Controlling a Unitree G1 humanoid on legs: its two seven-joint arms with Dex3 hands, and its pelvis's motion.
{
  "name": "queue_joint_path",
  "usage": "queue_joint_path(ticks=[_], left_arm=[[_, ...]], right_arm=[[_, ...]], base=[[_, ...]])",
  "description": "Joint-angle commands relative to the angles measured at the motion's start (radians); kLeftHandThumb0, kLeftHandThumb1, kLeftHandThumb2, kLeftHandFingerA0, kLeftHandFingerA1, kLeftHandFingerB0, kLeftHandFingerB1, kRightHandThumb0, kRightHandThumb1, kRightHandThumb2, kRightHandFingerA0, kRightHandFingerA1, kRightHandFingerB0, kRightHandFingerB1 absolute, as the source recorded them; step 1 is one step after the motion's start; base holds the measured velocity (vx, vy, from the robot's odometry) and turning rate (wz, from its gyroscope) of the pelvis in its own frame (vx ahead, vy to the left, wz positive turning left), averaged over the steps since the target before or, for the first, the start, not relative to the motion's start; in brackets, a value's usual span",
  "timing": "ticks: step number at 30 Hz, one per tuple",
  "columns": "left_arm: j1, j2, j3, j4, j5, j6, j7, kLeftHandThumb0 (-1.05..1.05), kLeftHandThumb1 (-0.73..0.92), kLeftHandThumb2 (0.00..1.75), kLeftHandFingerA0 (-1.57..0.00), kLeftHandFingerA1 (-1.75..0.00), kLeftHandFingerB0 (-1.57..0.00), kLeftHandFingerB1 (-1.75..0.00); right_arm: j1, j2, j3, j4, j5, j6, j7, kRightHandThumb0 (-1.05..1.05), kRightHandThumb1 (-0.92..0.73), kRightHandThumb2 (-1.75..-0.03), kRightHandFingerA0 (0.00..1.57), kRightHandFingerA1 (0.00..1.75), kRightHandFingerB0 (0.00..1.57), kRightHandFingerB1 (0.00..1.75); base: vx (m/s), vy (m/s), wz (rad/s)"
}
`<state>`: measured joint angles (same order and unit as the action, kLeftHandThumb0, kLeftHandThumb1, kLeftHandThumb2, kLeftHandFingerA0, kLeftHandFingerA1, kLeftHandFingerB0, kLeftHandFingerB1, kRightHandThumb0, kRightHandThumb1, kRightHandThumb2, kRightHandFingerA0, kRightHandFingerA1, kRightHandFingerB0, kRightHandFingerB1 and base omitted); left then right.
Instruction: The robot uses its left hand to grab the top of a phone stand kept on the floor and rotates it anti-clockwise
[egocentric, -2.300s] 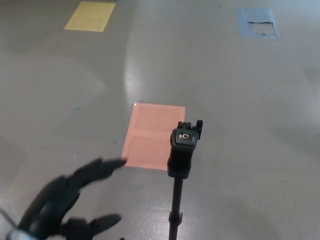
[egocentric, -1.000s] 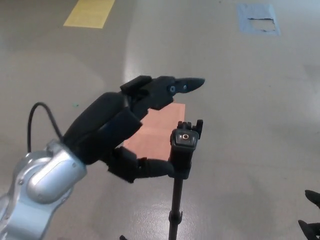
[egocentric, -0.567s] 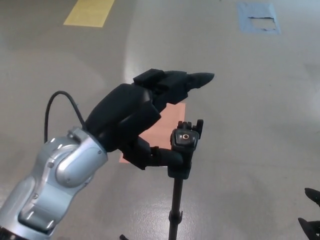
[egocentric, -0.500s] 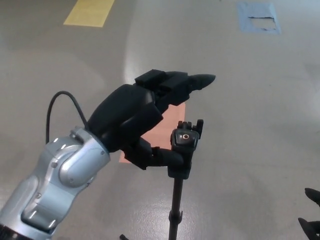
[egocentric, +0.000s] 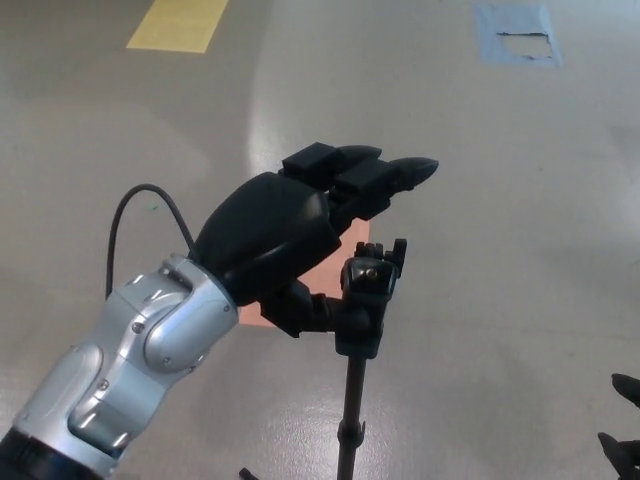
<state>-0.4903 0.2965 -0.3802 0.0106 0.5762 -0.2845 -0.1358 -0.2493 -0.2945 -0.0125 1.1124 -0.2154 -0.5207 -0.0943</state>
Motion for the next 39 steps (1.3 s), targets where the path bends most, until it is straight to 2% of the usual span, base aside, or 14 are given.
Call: queue_joint_path(ticks=[1,7,8,12,13,14,20,22,23,25,26,32,33,39], left_arm=[[-0.013,-0.003,-0.008,0.02,0.05,-0.023,0.037,-0.55,0.34,0.77,-0.01,-0.32,0.0,-0.24],[-0.024,-0.01,-0.01,0.05,0.067,-0.033,0.056,-0.54,0.33,0.76,-0.01,-0.36,0.0,-0.26],[-0.025,-0.012,-0.01,0.055,0.067,-0.04,0.059,-0.55,0.34,0.77,-0.01,-0.38,0.0,-0.26],[-0.028,-0.014,-0.01,0.06,0.07,-0.044,0.06,-0.55,0.34,0.77,-0.01,-0.37,0.0,-0.25],[-0.028,-0.015,-0.011,0.061,0.072,-0.045,0.06,-0.56,0.35,0.77,-0.01,-0.38,0.0,-0.25],[-0.028,-0.018,-0.011,0.061,0.069,-0.045,0.059,-0.57,0.36,0.77,-0.02,-0.39,-0.01,-0.27],[-0.027,-0.021,-0.01,0.063,0.066,-0.048,0.057,-0.59,0.38,0.77,-0.06,-0.42,0.0,-0.31],[-0.027,-0.021,-0.009,0.069,0.065,-0.055,0.061,-0.33,0.2,0.82,0.0,-0.48,0.0,-0.48],[-0.028,-0.023,-0.008,0.075,0.065,-0.066,0.073,-0.55,0.46,0.54,-0.18,-0.3,-0.22,-0.31],[-0.027,-0.027,-0.006,0.084,0.066,-0.086,0.097,-0.26,0.29,0.86,-0.09,-0.51,-0.09,-0.49],[-0.025,-0.03,-0.004,0.092,0.069,-0.106,0.122,-0.41,0.45,0.64,-0.28,-0.38,-0.33,-0.38],[-0.019,-0.062,0.007,0.12,0.016,-0.149,0.148,-0.22,0.52,0.61,-0.47,-0.39,-0.65,-0.43],[-0.012,-0.078,0.014,0.119,-0.029,-0.146,0.129,-0.08,0.59,0.58,-0.62,-0.4,-0.86,-0.47],[0.022,-0.132,0.042,0.098,-0.19,-0.109,0.028,0.08,0.61,0.65,-0.78,-0.46,-0.98,-0.57]], right_arm=[[-0.008,-0.011,-0.011,0.005,0.024,0.017,0.012,-0.34,-0.76,-0.62,0.69,0.48,0.15,0.29],[-0.013,-0.014,-0.007,0.008,0.021,0.014,0.01,-0.37,-0.77,-0.66,0.68,0.5,0.15,0.31],[-0.016,-0.012,-0.011,0.008,0.028,0.023,0.017,-0.27,-0.57,-0.99,0.6,0.67,0.04,0.46],[-0.023,-0.011,-0.008,0.006,0.025,0.03,0.016,-0.26,-0.58,-0.99,0.61,0.67,0.04,0.46],[-0.024,-0.012,-0.008,0.008,0.025,0.026,0.016,-0.33,-0.76,-0.62,0.72,0.49,0.15,0.3],[-0.025,-0.012,-0.009,0.009,0.026,0.024,0.018,-0.27,-0.58,-0.99,0.62,0.68,0.03,0.45],[-0.028,-0.013,-0.011,0.013,0.032,0.029,0.027,-0.27,-0.58,-0.99,0.63,0.68,0.03,0.45],[-0.032,-0.013,-0.009,0.014,0.032,0.033,0.028,-0.27,-0.58,-0.99,0.63,0.68,0.03,0.45],[-0.033,-0.013,-0.007,0.014,0.031,0.037,0.028,-0.28,-0.58,-0.99,0.64,0.68,0.02,0.44],[-0.036,-0.012,-0.006,0.012,0.03,0.045,0.027,-0.28,-0.58,-0.99,0.64,0.68,0.03,0.45],[-0.037,-0.012,-0.004,0.015,0.028,0.043,0.024,-0.27,-0.58,-0.99,0.64,0.68,0.03,0.45],[-0.042,-0.014,-0.006,0.024,0.033,0.038,0.031,-0.27,-0.58,-1.0,0.63,0.68,0.03,0.45],[-0.044,-0.014,-0.005,0.025,0.032,0.042,0.031,-0.34,-0.77,-0.63,0.72,0.48,0.14,0.29],[-0.045,-0.013,-0.007,0.028,0.038,0.053,0.04,-0.35,-0.77,-0.63,0.73,0.49,0.14,0.29]], base=[[0.0,0.0,0.0],[0.0,0.0,0.0],[0.0,0.0,0.0],[0.0,0.0,0.0],[0.0,0.0,0.0],[0.0,0.0,0.0],[0.0,0.0,0.0],[0.0,0.0,0.0],[0.0,0.0,0.0],[0.0,0.0,0.0],[0.0,0.0,0.0],[0.0,0.0,0.0],[0.0,0.0,0.0],[0.0,0.0,0.0]])
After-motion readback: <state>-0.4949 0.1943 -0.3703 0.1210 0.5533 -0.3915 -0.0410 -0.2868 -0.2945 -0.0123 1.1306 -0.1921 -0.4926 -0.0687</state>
